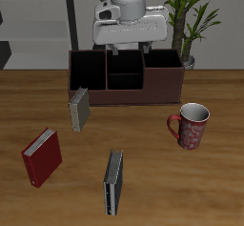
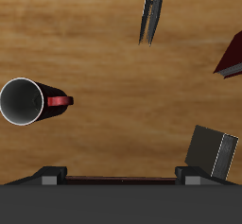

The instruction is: Place the striped book into the back desk caddy's left compartment

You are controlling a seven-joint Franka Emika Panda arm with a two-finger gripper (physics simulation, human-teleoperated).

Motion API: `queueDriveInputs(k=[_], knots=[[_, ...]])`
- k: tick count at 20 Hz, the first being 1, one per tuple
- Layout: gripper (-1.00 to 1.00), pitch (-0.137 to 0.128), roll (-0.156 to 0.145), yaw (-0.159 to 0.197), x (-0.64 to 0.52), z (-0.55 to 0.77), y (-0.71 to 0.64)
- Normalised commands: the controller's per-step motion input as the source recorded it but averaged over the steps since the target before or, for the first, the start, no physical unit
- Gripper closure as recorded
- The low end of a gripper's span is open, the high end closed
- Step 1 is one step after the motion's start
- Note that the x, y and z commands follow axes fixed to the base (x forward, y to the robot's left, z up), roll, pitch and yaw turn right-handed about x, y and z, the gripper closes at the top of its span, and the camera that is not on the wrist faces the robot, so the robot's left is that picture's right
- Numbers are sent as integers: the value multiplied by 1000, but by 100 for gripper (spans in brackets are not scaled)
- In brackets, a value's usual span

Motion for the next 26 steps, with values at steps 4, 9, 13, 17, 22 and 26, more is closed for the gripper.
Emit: queueDriveInputs(k=[4, 9, 13, 17, 22, 26], knots=[[-100, -11, -27, -5, 26, 20, -39], [-100, -20, -35, -4, 93, 11, 21], [-100, -23, -46, -23, 216, 4, 52], [-100, -21, 12, -21, 262, 35, 191], [-100, -30, -15, 2, 331, 34, 155], [-100, -23, -11, 0, 460, 78, 182]])
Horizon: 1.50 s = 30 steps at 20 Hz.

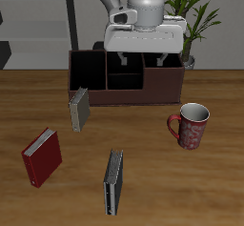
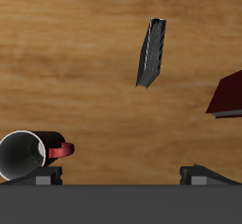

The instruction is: Place the striped book into the back desk caddy's left compartment

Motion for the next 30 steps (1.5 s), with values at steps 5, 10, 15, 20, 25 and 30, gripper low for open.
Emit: queueDriveInputs(k=[5, 10, 15, 20, 25, 30], knots=[[-100, -31, -10, 29, 326, 19, 16], [-100, -8, -12, 4, 501, -71, -176], [-100, -5, 39, 34, 248, -68, -65], [-100, -10, 38, 45, 173, -116, -105], [-100, -22, 13, -5, 206, -97, -354], [-100, 1, 17, 4, 168, -80, -300]])
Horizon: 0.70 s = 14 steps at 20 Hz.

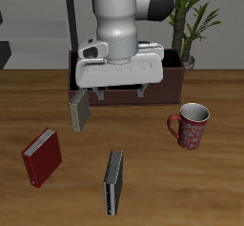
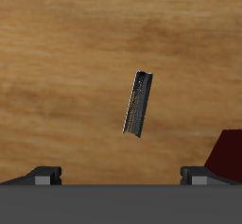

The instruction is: Place the striped book into the back desk caddy's left compartment

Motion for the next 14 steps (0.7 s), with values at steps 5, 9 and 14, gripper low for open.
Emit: queueDriveInputs(k=[5, 9, 14], knots=[[-100, -4, -38, -39, 203, -71, -377], [-100, -21, -37, -40, 138, -21, -208], [-100, -11, -45, -34, 190, -95, -129]])
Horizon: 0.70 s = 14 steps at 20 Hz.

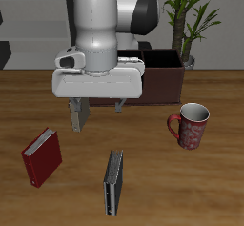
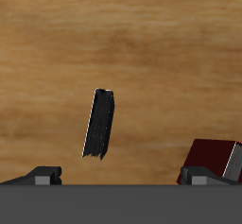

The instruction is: Place the striped book into the back desk caddy's left compartment

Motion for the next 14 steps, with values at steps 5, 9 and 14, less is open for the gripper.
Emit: queueDriveInputs(k=[5, 9, 14], knots=[[-100, -2, 3, -28, 235, -141, 21], [-100, 4, -17, -3, 179, -223, 22], [-100, -9, -15, -33, 90, -140, -84]])
